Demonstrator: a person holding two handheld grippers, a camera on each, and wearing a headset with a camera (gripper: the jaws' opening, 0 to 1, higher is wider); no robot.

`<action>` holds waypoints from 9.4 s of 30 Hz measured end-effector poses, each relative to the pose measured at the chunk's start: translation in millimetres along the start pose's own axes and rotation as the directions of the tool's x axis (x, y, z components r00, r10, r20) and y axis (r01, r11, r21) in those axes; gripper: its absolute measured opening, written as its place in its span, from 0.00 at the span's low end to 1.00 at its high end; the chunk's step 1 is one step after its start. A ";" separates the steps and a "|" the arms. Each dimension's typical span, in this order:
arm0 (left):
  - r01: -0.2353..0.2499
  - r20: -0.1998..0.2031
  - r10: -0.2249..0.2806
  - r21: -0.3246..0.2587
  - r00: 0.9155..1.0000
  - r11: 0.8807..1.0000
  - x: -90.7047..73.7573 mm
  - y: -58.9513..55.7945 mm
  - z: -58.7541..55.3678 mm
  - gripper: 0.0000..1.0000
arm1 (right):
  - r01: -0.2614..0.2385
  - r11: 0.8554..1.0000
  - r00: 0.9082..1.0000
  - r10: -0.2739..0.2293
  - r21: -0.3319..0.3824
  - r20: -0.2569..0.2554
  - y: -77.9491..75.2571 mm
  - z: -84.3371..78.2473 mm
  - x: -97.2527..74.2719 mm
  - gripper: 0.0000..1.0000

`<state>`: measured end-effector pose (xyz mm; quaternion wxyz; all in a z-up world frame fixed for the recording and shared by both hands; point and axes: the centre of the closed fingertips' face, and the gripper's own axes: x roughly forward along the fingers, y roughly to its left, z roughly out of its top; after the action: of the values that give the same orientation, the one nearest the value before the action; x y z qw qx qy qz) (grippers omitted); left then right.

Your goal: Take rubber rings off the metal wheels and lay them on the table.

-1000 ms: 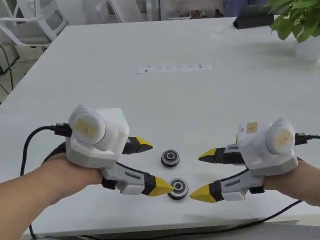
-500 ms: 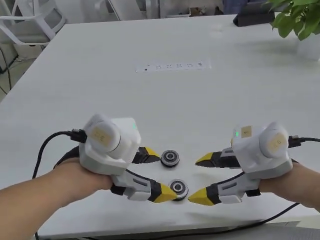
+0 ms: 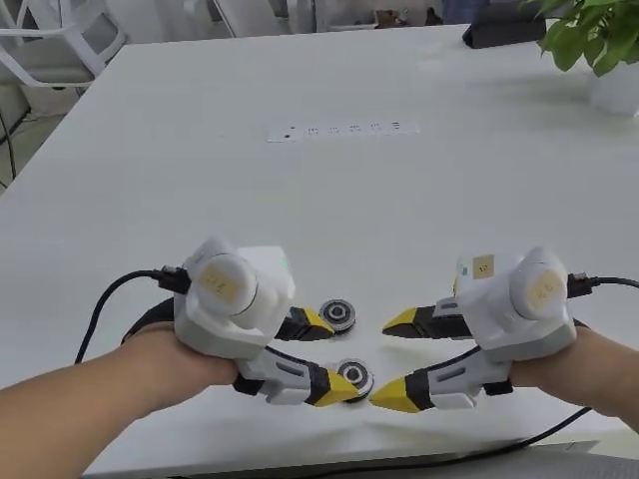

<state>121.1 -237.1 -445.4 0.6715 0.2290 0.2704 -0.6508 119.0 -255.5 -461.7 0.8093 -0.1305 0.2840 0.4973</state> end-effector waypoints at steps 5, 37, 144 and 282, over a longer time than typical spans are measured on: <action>0.014 -0.015 -0.014 0.006 1.000 1.000 5.2 -4.0 -3.3 0.32 | -0.001 1.000 1.000 0.001 -0.007 -0.001 0.4 -0.5 1.8 0.46; -0.007 -0.047 0.011 0.083 0.999 0.997 15.1 -6.6 -8.6 0.11 | -0.025 1.000 1.000 0.025 -0.012 -0.003 8.4 -2.6 6.0 0.40; -0.068 -0.025 0.070 0.064 0.997 0.996 16.9 -4.8 -8.1 0.07 | -0.104 0.893 0.989 0.046 0.438 0.140 9.6 2.2 3.4 0.00; -0.170 0.190 0.188 -0.111 0.963 0.979 -126.1 -3.8 -6.1 0.86 | -0.198 0.940 0.979 0.202 0.278 0.016 24.6 54.2 67.8 0.00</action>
<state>116.1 -138.6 -366.5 0.7613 0.1543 0.2099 -0.5937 138.6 -167.6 -456.3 0.7632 0.0107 0.3679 0.5312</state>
